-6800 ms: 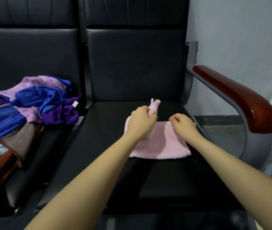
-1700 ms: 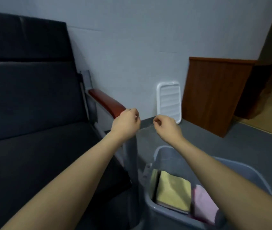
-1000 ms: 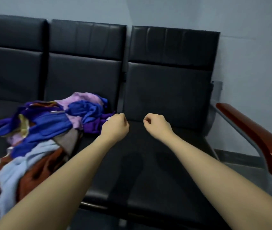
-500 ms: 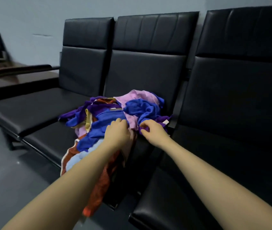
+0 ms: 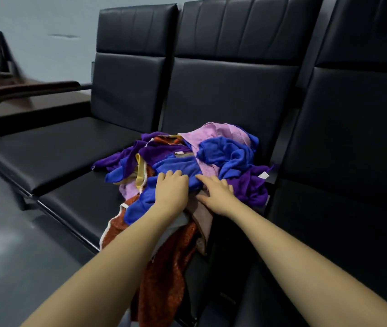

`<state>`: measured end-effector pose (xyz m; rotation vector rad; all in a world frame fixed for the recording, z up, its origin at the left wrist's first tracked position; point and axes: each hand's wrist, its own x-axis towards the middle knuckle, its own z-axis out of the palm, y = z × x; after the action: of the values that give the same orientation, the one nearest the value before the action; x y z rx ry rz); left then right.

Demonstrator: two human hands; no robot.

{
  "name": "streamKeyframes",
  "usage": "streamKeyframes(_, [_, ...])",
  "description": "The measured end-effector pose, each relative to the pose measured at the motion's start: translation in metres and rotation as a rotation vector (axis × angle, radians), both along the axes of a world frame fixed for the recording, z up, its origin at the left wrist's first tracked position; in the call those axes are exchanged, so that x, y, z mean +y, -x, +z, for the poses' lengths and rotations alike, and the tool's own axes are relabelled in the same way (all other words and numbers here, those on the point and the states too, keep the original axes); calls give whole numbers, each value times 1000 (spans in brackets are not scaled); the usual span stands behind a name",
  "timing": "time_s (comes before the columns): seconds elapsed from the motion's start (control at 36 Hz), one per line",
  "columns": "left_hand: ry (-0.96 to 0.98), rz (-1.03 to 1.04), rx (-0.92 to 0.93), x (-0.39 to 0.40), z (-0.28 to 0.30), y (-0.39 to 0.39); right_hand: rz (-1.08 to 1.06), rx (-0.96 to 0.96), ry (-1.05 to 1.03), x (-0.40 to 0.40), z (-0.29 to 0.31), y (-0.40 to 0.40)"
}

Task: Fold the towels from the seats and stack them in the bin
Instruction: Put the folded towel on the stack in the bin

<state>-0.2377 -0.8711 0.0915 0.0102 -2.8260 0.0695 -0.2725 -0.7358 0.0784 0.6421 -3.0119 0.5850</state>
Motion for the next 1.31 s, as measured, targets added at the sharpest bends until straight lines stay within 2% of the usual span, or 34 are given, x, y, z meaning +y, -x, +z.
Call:
streamKeyframes(0.14, [-135, -41, 158, -1, 4, -9, -40, 27, 85, -2, 2, 0])
streamKeyframes(0.28, [-248, -96, 235, 5, 17, -21, -132, 101, 340, -7, 12, 1])
streamKeyframes(0.33, [-258, -99, 277, 6, 25, -26, -123, 103, 376, -9, 21, -2])
streamKeyframes(0.44, [-268, -69, 331, 7, 40, -34, -94, 57, 438, -15, 35, -9])
streamKeyframes(0.58, [-362, -21, 358, 7, 60, -45, 94, -131, 798, -15, 51, -34])
streamKeyframes(0.67, [-413, -59, 411, 9, 66, -56, 134, -130, 800, -12, 54, -47])
streamKeyframes(0.75, [-432, -105, 398, 12, 68, -67, 97, -24, 818, -9, 53, -51])
streamKeyframes(0.86, [-361, -107, 328, 19, 75, -78, 114, 42, 827, 3, 63, -63])
streamKeyframes(0.94, [-373, -119, 360, 29, 86, -86, 98, 75, 899, 12, 76, -73])
streamKeyframes(1.03, [-333, -229, 430, 38, 99, -95, 54, 118, 938, 29, 92, -87])
streamKeyframes(1.22, [-363, -435, 473, 69, 124, -112, 14, 290, 842, 92, 118, -115])
streamKeyframes(1.31, [-365, -483, 374, 92, 133, -117, -13, 295, 779, 118, 126, -126])
